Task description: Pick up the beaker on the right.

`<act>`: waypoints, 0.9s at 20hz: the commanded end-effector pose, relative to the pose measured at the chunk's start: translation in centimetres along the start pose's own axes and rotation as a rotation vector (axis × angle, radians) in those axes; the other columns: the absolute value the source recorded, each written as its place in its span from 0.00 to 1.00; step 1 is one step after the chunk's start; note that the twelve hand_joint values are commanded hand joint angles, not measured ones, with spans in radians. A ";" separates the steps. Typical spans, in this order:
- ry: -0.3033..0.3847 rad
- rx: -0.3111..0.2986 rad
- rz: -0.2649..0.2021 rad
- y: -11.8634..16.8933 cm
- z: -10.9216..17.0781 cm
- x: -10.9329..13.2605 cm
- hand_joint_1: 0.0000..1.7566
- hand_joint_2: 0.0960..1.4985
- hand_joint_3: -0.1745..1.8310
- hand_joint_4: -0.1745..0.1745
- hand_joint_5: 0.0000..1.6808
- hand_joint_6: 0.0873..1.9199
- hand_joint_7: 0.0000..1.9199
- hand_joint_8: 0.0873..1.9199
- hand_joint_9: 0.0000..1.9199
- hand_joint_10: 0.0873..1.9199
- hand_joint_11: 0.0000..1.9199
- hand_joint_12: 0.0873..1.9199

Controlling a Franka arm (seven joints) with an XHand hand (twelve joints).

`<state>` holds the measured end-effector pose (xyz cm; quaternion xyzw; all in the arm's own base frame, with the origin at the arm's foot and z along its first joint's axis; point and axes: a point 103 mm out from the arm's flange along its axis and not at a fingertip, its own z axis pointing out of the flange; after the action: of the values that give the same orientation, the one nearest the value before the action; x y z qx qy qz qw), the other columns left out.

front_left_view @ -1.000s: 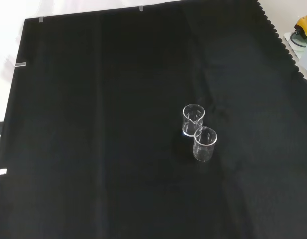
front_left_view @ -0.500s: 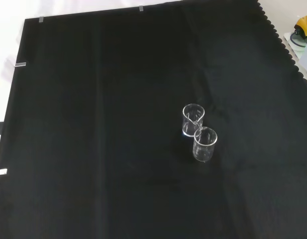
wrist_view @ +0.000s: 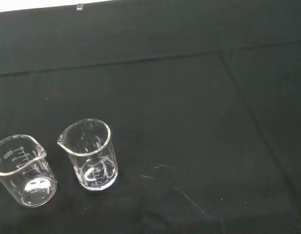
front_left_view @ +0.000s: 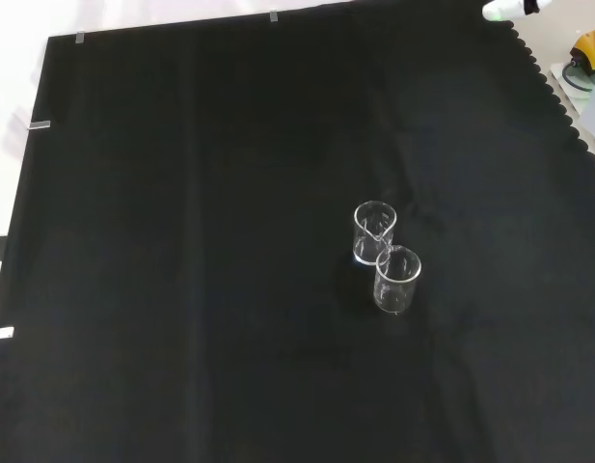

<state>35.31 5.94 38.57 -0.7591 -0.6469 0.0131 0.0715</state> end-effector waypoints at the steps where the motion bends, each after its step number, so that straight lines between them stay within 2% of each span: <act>1: 0.043 0.004 -0.030 1.4 1.8 -2.2 0.08 0.69 0.47 0.45 0.13 0.00 0.07 0.21 0.08 0.28 0.00 0.45; 4: 0.078 -0.002 -0.059 2.4 2.8 -4.3 0.09 0.67 0.47 0.45 0.13 0.00 0.07 0.21 0.08 0.28 0.00 0.45; 8: 0.114 -0.004 -0.096 4.5 4.4 -5.7 0.13 0.63 0.48 0.44 0.13 0.00 0.08 0.21 0.09 0.28 0.00 0.46; 10: 0.162 -0.007 -0.107 5.4 5.1 -6.8 0.14 0.62 0.48 0.44 0.13 0.00 0.08 0.21 0.09 0.28 0.00 0.46; 18: 0.191 0.030 -0.152 9.7 9.4 -7.6 0.17 0.58 0.49 0.44 0.13 0.00 0.08 0.22 0.10 0.28 0.00 0.46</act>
<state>39.55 -0.36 31.06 -0.7152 -0.6858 -0.0339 0.1304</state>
